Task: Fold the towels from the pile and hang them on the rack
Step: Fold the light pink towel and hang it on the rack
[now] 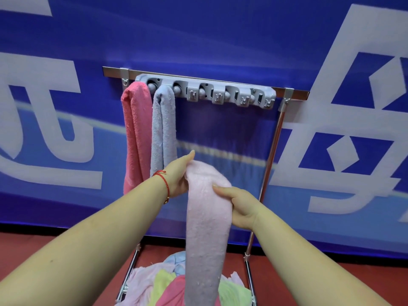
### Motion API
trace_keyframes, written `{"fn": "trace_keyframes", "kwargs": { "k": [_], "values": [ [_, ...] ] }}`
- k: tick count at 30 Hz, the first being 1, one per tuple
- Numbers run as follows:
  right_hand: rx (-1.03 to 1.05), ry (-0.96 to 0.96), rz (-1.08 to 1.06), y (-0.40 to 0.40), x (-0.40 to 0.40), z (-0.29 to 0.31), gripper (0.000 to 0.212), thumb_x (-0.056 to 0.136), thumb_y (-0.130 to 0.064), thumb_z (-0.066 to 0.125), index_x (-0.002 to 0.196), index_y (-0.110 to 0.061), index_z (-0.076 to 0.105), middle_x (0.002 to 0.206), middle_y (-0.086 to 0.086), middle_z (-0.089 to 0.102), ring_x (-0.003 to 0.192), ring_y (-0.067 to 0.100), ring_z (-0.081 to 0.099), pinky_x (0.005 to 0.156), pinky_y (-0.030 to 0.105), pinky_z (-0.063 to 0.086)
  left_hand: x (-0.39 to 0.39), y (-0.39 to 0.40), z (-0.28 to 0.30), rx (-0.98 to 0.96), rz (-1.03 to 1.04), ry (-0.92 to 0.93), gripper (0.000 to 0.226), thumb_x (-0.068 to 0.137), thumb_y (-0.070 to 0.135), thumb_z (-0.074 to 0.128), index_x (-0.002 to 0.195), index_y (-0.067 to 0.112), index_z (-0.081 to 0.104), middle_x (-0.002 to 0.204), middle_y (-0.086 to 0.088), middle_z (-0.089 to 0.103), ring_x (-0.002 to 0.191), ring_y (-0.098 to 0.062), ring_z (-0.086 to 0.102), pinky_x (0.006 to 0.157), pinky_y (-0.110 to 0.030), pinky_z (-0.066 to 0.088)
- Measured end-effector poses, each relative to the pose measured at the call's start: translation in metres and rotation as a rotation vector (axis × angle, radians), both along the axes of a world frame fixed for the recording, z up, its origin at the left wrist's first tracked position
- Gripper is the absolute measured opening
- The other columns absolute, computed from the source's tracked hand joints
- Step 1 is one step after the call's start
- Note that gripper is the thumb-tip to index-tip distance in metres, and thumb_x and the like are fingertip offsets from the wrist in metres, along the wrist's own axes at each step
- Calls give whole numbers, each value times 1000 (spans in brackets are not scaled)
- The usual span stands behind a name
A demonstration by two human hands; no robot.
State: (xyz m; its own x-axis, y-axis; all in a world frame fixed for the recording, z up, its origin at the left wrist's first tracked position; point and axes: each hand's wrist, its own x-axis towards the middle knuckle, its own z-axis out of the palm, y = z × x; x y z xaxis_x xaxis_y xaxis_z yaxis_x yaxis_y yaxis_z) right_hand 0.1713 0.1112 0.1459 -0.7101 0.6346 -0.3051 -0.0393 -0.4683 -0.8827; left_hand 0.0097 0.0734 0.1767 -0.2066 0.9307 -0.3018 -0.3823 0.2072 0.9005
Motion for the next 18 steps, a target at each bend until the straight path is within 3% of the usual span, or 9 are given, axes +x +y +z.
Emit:
{"fn": "trace_keyframes", "kwargs": {
  "k": [5, 8, 10, 12, 15, 18],
  "values": [
    [-27, 1, -154, 5, -13, 15, 32, 93, -16, 54, 118, 3, 57, 107, 19, 68, 94, 28, 65, 73, 37, 52, 6, -15, -37, -27, -199, -112, 83, 85, 71, 22, 82, 9, 77, 89, -13, 73, 76, -23, 71, 74, -36, 48],
    [-8, -5, -213, 14, -16, 28, 31, 95, -14, 49, 120, 4, 54, 101, 19, 66, 89, 27, 64, 70, 38, 50, 11, -24, -52, -56, -305, -121, 91, 81, 76, 15, 86, 10, 77, 93, -13, 73, 81, -23, 71, 75, -33, 50],
    [7, 10, -218, 20, -15, 34, 29, 96, -14, 44, 117, 3, 54, 97, 18, 66, 89, 27, 62, 74, 37, 49, 12, -26, -57, -60, -342, -121, 88, 81, 75, 18, 93, 10, 76, 101, -13, 72, 90, -24, 69, 86, -35, 49],
    [29, 31, -214, 26, -12, 41, 27, 97, -13, 41, 113, 1, 55, 88, 15, 68, 86, 25, 62, 74, 36, 49, 12, -28, -57, -41, -331, -107, 74, 85, 67, 28, 99, 9, 74, 103, -12, 71, 93, -22, 68, 92, -36, 47],
    [52, 47, -221, 32, -6, 51, 29, 97, -14, 39, 115, 2, 55, 90, 14, 68, 87, 25, 62, 74, 36, 48, 9, -32, -48, 14, -342, 82, 29, 80, 32, 64, 93, 6, 68, 86, -4, 74, 77, -13, 70, 77, -26, 54],
    [73, 47, -230, 39, 0, 55, 34, 97, -17, 41, 121, 3, 54, 99, 15, 67, 92, 26, 62, 78, 40, 47, 6, -34, -37, 42, -404, 248, 8, 85, 10, 62, 88, 4, 68, 80, -2, 74, 73, -11, 69, 72, -22, 55]
  ]
}}
